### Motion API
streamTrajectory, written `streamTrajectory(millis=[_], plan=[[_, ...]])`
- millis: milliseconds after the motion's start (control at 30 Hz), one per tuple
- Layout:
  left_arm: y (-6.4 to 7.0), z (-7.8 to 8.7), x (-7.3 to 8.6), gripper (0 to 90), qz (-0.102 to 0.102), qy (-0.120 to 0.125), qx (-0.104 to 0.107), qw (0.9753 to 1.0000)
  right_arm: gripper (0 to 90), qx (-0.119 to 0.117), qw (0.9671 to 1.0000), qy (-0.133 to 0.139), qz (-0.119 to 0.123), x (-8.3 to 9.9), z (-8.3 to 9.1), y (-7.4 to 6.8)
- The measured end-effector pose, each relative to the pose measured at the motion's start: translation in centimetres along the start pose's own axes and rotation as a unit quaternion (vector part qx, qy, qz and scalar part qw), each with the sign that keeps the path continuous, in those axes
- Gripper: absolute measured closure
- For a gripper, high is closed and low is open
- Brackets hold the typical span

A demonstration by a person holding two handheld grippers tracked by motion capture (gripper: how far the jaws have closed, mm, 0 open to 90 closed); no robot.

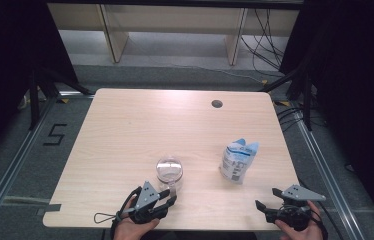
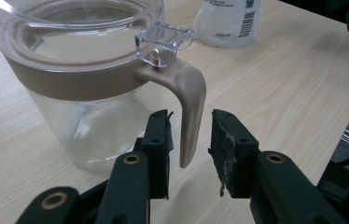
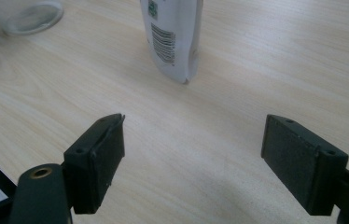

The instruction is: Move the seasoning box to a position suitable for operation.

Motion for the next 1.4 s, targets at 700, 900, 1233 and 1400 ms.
streamTrajectory(millis=[700, 900, 1233, 1400], plan=[[-0.2, -0.3, -0.2, 79.2, -0.017, -0.011, 0.017, 0.9997, 22.5, 0.005, 1.0, -0.002, 0.005, 0.1, 0.0, 0.2], [-0.5, 0.1, -0.1, 79.0, -0.029, -0.017, 0.034, 0.9989, 22.4, 0.002, 0.9999, -0.008, -0.012, 0.2, 0.1, -0.1], [-1.5, 1.2, 0.5, 78.0, -0.046, -0.035, 0.054, 0.9969, 22.4, 0.001, 1.0, -0.005, 0.002, 0.1, 0.0, 0.2], [-1.8, 1.6, 0.7, 77.4, -0.04, -0.035, 0.065, 0.9965, 22.4, 0.001, 1.0, -0.005, 0.003, 0.1, 0.0, 0.2]])
Point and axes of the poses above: each handheld gripper's, and its own axes: z roughly backward along the jaws, x roughly out of its underside, y roughly to its right, the point moved 9 cm from there along -z, roughly forward along the jaws, and after that the axes turned 7 degrees about -z, right-handed, at the moved point
